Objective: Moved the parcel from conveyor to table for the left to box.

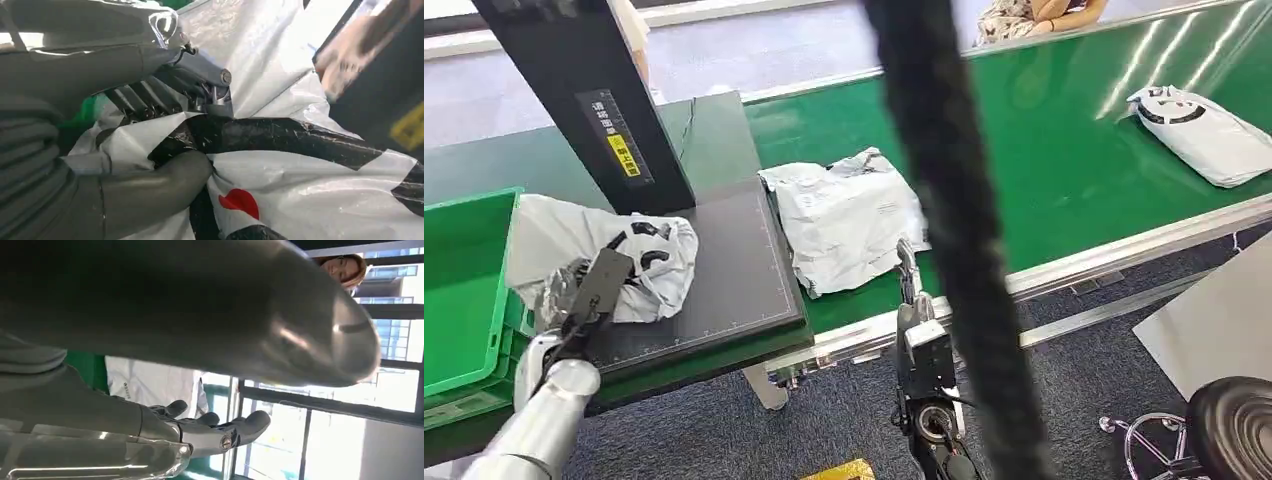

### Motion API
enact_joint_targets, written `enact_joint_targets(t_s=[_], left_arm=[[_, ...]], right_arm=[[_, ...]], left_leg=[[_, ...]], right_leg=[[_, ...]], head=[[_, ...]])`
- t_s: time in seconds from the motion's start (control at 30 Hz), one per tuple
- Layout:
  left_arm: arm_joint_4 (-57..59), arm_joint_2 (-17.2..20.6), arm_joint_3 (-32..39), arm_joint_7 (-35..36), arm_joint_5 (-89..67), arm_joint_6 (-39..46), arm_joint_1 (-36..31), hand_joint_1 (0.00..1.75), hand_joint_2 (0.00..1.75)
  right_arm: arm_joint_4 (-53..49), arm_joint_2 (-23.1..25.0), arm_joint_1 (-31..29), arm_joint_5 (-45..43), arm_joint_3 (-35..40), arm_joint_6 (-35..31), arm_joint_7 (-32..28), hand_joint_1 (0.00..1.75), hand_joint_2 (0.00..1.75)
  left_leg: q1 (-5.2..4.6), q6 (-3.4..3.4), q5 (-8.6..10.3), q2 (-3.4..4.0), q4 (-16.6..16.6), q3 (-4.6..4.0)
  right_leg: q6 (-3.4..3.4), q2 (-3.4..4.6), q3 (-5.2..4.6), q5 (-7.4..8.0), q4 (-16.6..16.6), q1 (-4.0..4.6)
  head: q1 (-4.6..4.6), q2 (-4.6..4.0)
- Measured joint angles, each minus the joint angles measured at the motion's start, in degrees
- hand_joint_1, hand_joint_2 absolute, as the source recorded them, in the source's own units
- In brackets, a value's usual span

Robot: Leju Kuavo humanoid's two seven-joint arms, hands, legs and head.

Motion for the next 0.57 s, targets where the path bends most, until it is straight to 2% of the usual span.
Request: enact_joint_targets(t_s=[0.57], left_arm=[[-1.9, 4.3, 0.7, 4.9, -8.5, -4.8, -15.2, 1.75, 1.75]], right_arm=[[-4.0, 0.1, 6.8, 0.0, -1.5, -1.1, -1.6, 0.00, 0.00]], left_leg=[[0.00, 0.00, 0.00, 0.03, 0.0, -0.19]], right_leg=[[0.00, 0.03, -0.20, 0.00, 0.0, 0.00]], head=[[0.00, 0.00]])
